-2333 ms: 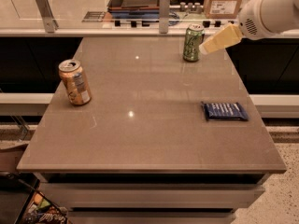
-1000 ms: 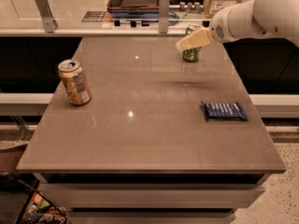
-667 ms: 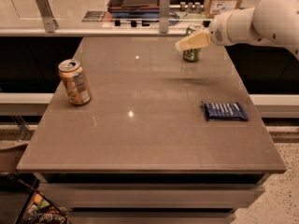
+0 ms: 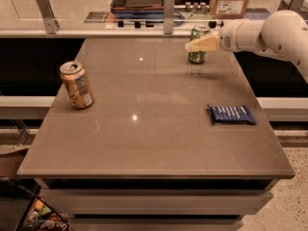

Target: Move green can near orange can

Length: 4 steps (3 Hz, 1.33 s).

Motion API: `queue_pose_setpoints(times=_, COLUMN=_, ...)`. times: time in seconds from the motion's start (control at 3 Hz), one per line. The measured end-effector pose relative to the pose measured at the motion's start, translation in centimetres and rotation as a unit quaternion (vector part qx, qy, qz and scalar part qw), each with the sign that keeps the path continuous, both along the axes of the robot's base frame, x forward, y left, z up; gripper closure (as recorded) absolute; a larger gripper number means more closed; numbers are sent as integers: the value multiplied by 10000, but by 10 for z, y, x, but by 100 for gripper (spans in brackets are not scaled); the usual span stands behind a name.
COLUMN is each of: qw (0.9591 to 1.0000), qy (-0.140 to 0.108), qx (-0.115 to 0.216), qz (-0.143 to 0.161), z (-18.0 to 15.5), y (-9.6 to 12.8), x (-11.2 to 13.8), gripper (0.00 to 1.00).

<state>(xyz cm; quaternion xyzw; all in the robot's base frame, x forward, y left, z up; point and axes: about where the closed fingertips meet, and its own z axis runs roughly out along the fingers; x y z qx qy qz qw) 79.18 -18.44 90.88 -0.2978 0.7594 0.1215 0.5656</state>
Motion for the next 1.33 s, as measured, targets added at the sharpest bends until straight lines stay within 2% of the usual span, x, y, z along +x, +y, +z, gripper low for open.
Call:
queue_pose_setpoints(times=0.33, qw=10000, qy=-2, qx=-25, qz=82, z=1, y=6, x=9, gripper=0)
queue_pose_setpoints(times=0.67, qw=9997, qy=70, qx=-102, qz=214, z=0, y=15, x=14, gripper=23)
queue_pose_setpoints(times=1.33, qw=9996, qy=85, qx=-88, qz=241, z=-3, y=20, x=15, gripper=69)
